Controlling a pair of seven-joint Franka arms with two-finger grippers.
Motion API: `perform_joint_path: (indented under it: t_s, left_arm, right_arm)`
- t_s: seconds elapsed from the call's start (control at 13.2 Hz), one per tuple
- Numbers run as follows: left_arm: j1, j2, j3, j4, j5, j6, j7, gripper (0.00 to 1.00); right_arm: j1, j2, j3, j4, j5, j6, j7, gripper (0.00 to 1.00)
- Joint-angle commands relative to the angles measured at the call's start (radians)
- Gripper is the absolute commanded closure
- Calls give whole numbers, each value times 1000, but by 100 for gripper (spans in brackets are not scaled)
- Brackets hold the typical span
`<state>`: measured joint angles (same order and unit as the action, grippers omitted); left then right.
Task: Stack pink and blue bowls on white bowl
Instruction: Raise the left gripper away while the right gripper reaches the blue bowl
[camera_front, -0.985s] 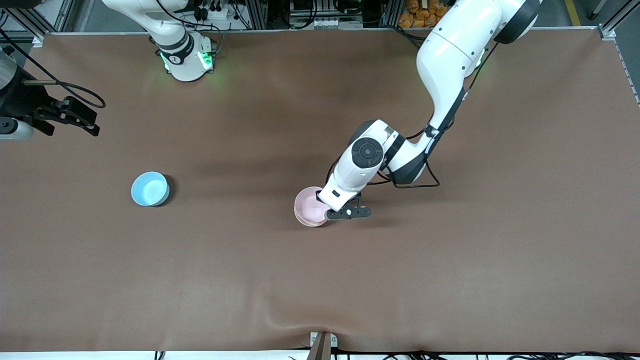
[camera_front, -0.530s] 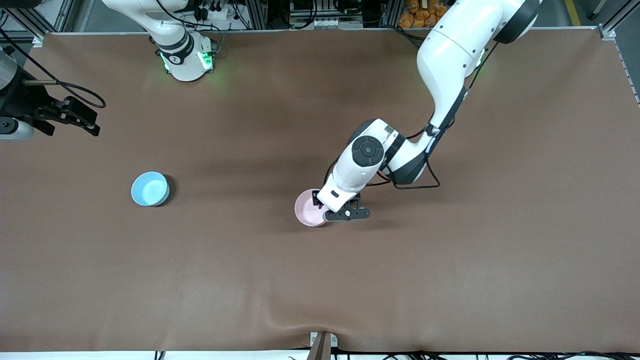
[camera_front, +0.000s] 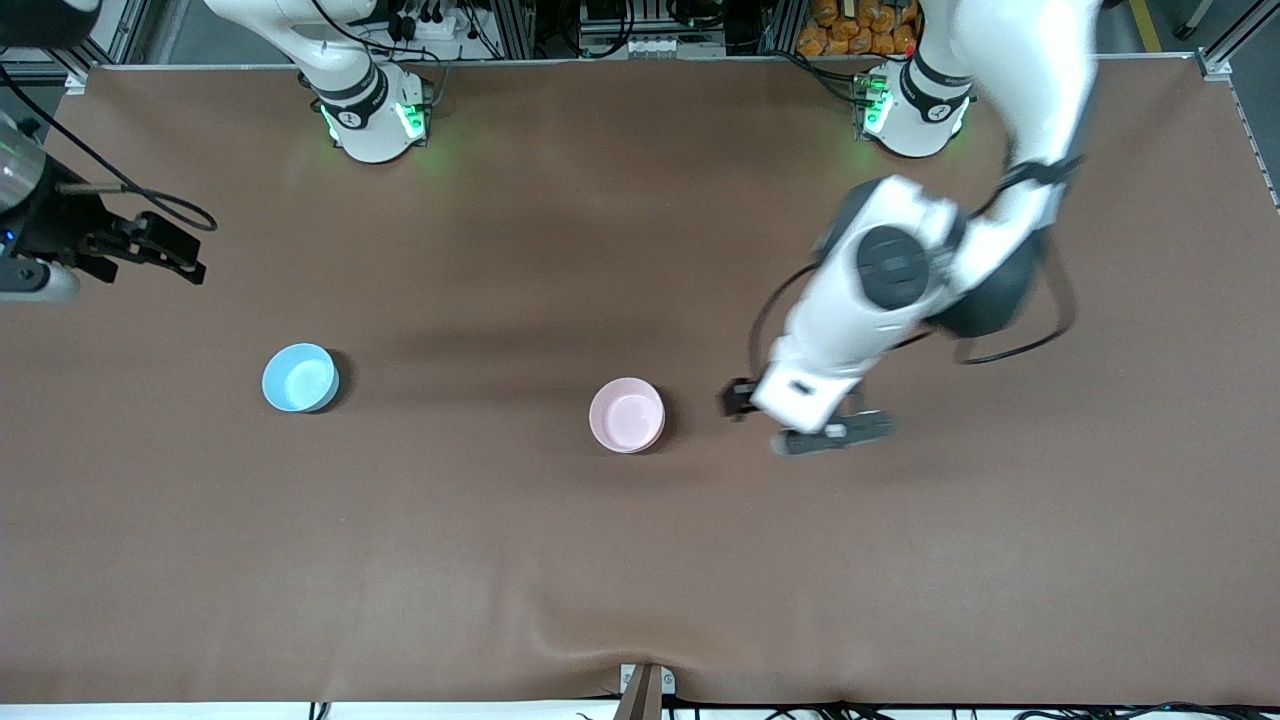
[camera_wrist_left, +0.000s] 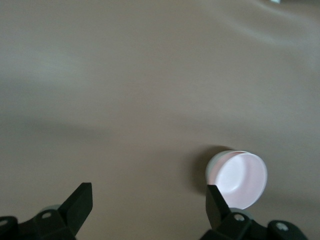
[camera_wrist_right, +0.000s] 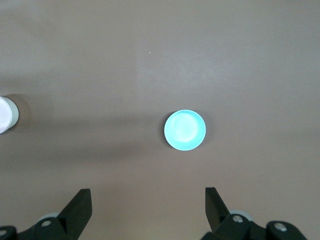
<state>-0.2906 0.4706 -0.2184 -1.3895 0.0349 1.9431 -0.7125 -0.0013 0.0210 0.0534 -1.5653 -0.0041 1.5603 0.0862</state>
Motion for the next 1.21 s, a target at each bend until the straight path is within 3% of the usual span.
perform_joint_path:
  t_s: [0.0, 0.3, 0.61, 0.83, 1.14]
  left_arm:
    - [88, -128, -7, -39, 3, -143, 115, 0]
    - [204, -262, -7, -39, 3, -318, 260, 0]
    - [304, -348, -9, -42, -1, -386, 367, 0]
    - [352, -386, -10, -55, -1, -392, 389, 0]
    - [390, -418, -7, -66, -3, -400, 425, 0]
  right_arm:
    - [-12, 43, 5, 28, -8, 1, -11, 0]
    - [-43, 147, -1, 30, -22, 10, -10, 0]
    - [-92, 157, 0, -100, -14, 102, -9, 0]
    - [-149, 168, 0, -251, -7, 268, -149, 0]
    - [-195, 218, 2, -436, -4, 577, -180, 0]
